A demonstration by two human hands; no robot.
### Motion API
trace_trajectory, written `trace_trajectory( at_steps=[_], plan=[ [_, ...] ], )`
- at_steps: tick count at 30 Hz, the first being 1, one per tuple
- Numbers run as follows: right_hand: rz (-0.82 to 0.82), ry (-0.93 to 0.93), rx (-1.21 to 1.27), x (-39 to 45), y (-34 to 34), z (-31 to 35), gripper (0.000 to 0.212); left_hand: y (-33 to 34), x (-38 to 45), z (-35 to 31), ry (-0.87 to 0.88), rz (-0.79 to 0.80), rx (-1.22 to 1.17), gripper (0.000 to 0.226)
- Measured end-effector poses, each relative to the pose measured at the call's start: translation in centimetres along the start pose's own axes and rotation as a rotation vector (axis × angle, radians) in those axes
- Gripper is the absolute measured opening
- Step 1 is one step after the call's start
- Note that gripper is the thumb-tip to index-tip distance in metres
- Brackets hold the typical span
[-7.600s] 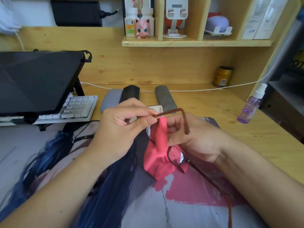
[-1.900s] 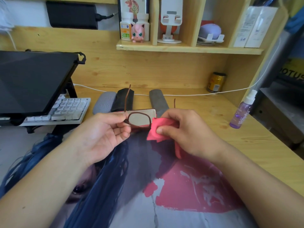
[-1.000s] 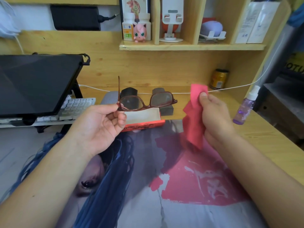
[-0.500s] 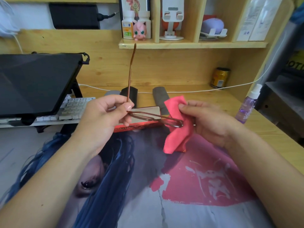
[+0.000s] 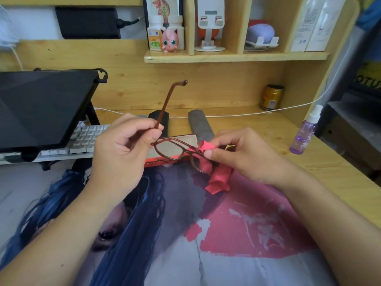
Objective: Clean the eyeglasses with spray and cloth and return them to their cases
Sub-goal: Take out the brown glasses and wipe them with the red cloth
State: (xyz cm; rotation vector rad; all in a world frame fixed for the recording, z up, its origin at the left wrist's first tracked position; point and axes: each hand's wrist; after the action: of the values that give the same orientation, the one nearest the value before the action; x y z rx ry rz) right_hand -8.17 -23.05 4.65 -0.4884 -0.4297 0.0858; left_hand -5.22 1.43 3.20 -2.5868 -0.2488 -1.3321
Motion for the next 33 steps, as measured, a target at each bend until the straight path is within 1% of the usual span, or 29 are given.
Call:
trace_trajectory(
  at_steps=[3, 6, 8, 10, 12, 13, 16, 18, 20, 23, 25, 27, 28, 29, 30, 31, 33],
  plan=[
    [0.020, -0.098, -0.111, -0.1, 0.4, -0.1, 0.007, -0.1, 0.0, 0.2, 0.011, -0.002, 0.002, 0.026],
    [-0.019, -0.228, -0.236, 0.0, 0.4, -0.6, 0.017, 0.0, -0.1, 0.3, 0.022, 0.009, 0.002, 0.020],
    [-0.039, -0.252, -0.243, 0.2, 0.2, -0.8, 0.018, 0.0, -0.1, 0.5, 0.036, -0.009, 0.017, 0.023],
    [-0.027, -0.226, -0.220, 0.2, 0.0, -0.7, 0.014, 0.0, -0.2, 0.5, 0.039, -0.027, 0.025, 0.021],
    [0.012, -0.184, -0.165, 0.2, 0.0, -0.6, 0.010, -0.1, -0.3, 0.5, 0.078, -0.037, 0.062, 0.011],
    [0.031, -0.157, -0.123, 0.1, 0.0, -0.6, 0.012, -0.1, -0.3, 0.4, 0.120, -0.045, 0.103, 0.009],
    [0.091, -0.049, -0.011, 0.1, -0.2, -0.8, 0.019, -0.3, -0.3, 0.1, 0.260, -0.079, 0.197, 0.012],
    [0.110, 0.014, 0.064, 0.2, -0.5, -1.1, 0.016, -0.4, -0.3, -0.2, 0.378, -0.078, 0.227, 0.013],
    [0.053, 0.037, 0.176, 0.3, -0.8, -1.3, 0.010, -0.6, -0.2, -0.5, 0.506, -0.053, 0.250, 0.012],
    [-0.128, 0.067, 0.324, 0.8, -1.2, -1.9, 0.015, -0.7, -0.1, -1.0, 0.618, -0.026, 0.260, 0.012],
    [-0.292, 0.154, 0.417, 1.2, -1.5, -2.5, 0.008, -0.8, -0.1, -1.2, 0.637, -0.032, 0.256, 0.011],
    [-0.459, 0.244, 0.412, 1.6, -1.7, -3.0, 0.010, -0.8, -0.1, -1.3, 0.632, -0.051, 0.244, 0.012],
    [-0.511, 0.262, 0.374, 1.7, -1.8, -3.1, 0.013, -0.8, -0.1, -1.3, 0.624, -0.064, 0.235, 0.010],
    [-0.526, 0.272, 0.347, 1.7, -1.8, -3.2, 0.016, -0.7, -0.2, -1.3, 0.606, -0.079, 0.224, 0.010],
    [-0.500, 0.274, 0.350, 1.7, -1.8, -3.1, 0.020, -0.7, -0.3, -1.3, 0.578, -0.094, 0.216, 0.011],
    [-0.439, 0.270, 0.386, 1.6, -1.7, -3.0, 0.025, -0.7, -0.4, -1.2, 0.548, -0.103, 0.212, 0.012],
    [-0.270, 0.250, 0.520, 1.3, -1.4, -2.4, 0.028, -0.7, -0.4, -1.2, 0.484, -0.116, 0.214, 0.011]
  ],
)
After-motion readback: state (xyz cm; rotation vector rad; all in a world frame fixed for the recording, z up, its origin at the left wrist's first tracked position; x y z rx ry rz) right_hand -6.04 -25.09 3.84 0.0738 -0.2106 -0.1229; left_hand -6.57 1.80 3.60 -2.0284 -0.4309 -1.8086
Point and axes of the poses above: each hand's wrist, its own x-axis towards the middle knuckle, its own y-axis out of the palm, z = x × y, and after that the axes turned 8 degrees about -z, right-handed
